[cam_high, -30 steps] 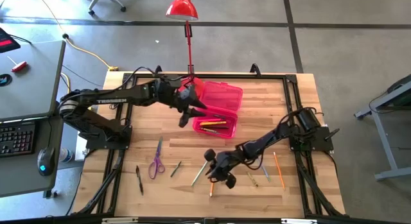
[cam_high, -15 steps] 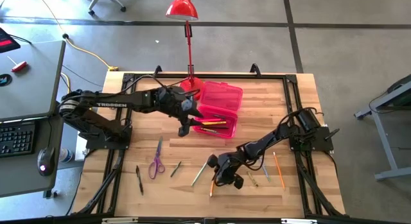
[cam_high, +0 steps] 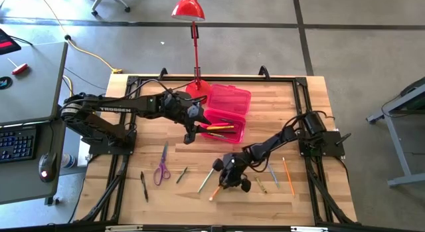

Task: Pick & place school supplies into a supply box
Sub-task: Put the orange pencil into the pink supply box

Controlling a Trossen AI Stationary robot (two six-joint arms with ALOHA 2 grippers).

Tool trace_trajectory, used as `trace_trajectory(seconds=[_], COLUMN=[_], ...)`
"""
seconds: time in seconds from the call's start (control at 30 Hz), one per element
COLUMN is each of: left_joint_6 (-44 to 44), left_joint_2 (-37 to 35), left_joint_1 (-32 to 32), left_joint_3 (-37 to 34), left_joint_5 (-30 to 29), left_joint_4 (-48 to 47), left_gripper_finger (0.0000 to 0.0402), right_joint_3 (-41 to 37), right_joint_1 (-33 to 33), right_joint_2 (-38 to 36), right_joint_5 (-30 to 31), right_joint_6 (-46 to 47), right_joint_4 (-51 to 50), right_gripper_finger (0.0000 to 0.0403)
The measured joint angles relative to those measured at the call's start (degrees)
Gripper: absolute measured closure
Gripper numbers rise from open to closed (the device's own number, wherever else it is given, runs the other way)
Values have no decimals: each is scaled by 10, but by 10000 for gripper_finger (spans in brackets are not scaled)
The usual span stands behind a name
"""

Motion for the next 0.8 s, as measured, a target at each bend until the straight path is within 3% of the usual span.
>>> trace_trajectory(seconds=[0.33,0.47,0.8], left_joint_6=[-1,-19,-54], left_joint_2=[0,0,0], left_joint_1=[0,0,-11], left_joint_3=[0,0,0], left_joint_5=[0,0,4], left_joint_4=[-8,1,56], left_gripper_finger=[218,218,218], right_joint_3=[-1,-1,-1], right_joint_1=[4,15,50], right_joint_2=[20,20,29], right_joint_5=[5,41,139], right_joint_6=[58,81,96], right_joint_4=[38,44,60], right_gripper_finger=[314,317,395])
